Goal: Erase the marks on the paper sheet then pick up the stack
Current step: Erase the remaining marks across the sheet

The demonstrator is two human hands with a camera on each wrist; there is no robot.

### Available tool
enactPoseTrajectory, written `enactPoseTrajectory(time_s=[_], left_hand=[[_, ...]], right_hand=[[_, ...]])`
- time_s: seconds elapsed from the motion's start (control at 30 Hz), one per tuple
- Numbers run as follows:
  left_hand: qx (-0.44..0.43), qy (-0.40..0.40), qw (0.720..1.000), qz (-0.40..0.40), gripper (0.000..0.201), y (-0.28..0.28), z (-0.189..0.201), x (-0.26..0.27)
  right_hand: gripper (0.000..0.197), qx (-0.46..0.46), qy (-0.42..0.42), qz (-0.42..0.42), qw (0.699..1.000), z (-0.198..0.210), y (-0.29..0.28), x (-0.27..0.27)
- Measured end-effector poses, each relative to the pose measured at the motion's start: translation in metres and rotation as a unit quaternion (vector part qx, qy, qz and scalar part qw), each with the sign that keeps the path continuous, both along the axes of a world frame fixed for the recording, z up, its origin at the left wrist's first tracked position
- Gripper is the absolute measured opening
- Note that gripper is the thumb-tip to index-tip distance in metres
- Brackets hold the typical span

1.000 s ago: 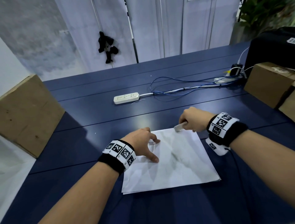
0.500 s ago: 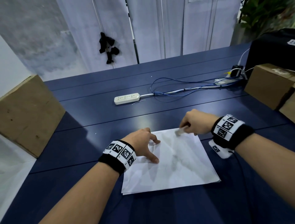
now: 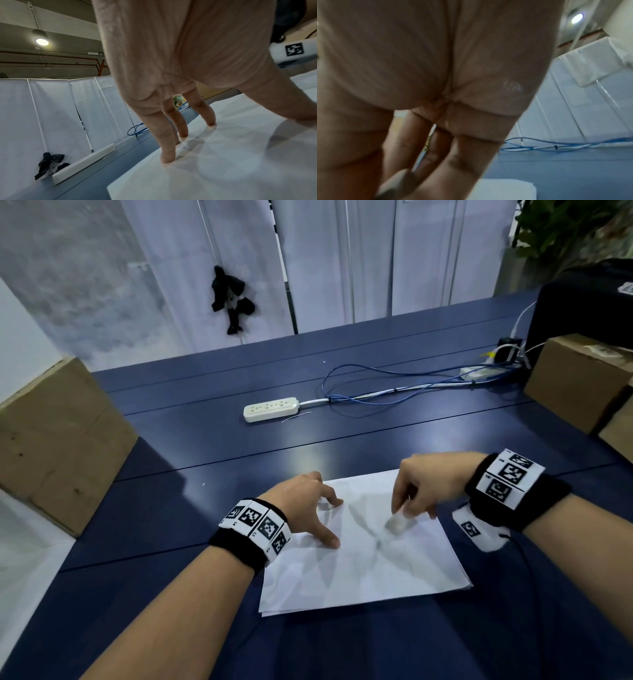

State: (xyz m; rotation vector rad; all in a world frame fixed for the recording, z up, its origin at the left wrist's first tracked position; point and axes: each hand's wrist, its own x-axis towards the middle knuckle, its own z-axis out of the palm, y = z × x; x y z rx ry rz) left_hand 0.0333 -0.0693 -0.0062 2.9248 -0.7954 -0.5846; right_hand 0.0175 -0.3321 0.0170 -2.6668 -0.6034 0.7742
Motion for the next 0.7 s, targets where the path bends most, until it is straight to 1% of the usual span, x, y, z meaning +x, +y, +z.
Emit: enactPoseTrajectory(time_s=[0.03,0.07,0.13,0.2,0.27,0.33,0.4,0.43,0.47,0.53,0.6,0.63,0.7], left_hand=[[0.001,0.0,1.0,-0.001,0.08,-0.001,0.0,0.0],[0.002,0.0,1.0,-0.002,0.08,-0.002,0.001,0.0],[0.003,0.0,1.0,-0.002,0.08,-0.002,0.001,0.0],[0.004,0.0,1.0,0.0,0.081,-0.001,0.001,0.0],[0.003,0.0,1.0,0.001,0.081,0.0,0.0,-0.001],[0.002,-0.001,1.0,0.001,0.081,0.0,-0.001,0.0],[0.003,-0.001,1.0,0.0,0.08,-0.001,-0.001,0.001],[0.004,-0.001,1.0,-0.001,0.08,-0.001,-0.001,0.001],[0.004,0.0,1.0,-0.003,0.08,-0.002,-0.001,0.001],[0.004,0.0,1.0,-0.002,0.08,-0.001,0.0,0.001],[0.003,0.0,1.0,0.001,0.08,-0.001,-0.001,0.0],[0.001,0.001,1.0,0.003,0.08,-0.001,-0.001,0.0],[-0.002,0.001,1.0,0.006,0.08,0.0,-0.001,0.0]], right_hand=[[0.032,-0.004,0.011,0.01,1.0,0.0,0.001,-0.002],[0.029,-0.006,-0.01,0.004,1.0,-0.001,0.003,0.0],[0.019,-0.006,-0.091,-0.035,0.995,-0.008,0.004,0.015],[0.023,-0.008,-0.151,-0.082,0.985,-0.013,0.002,0.026],[0.022,-0.002,-0.148,-0.09,0.985,-0.014,-0.001,0.024],[0.017,0.007,-0.093,-0.053,0.994,-0.008,-0.003,0.011],[0.018,0.005,-0.023,-0.001,1.0,-0.003,0.001,-0.002],[0.018,0.001,-0.02,0.011,1.0,-0.003,0.003,-0.004],[0.018,-0.003,-0.045,0.003,0.999,-0.004,0.003,-0.001],[0.02,-0.006,-0.129,-0.049,0.99,-0.009,0.004,0.016],[0.024,-0.011,-0.172,-0.091,0.981,-0.011,0.003,0.03],[0.025,-0.012,-0.175,-0.095,0.98,-0.011,0.002,0.032],[0.022,-0.001,-0.136,-0.081,0.987,-0.008,-0.001,0.025]])
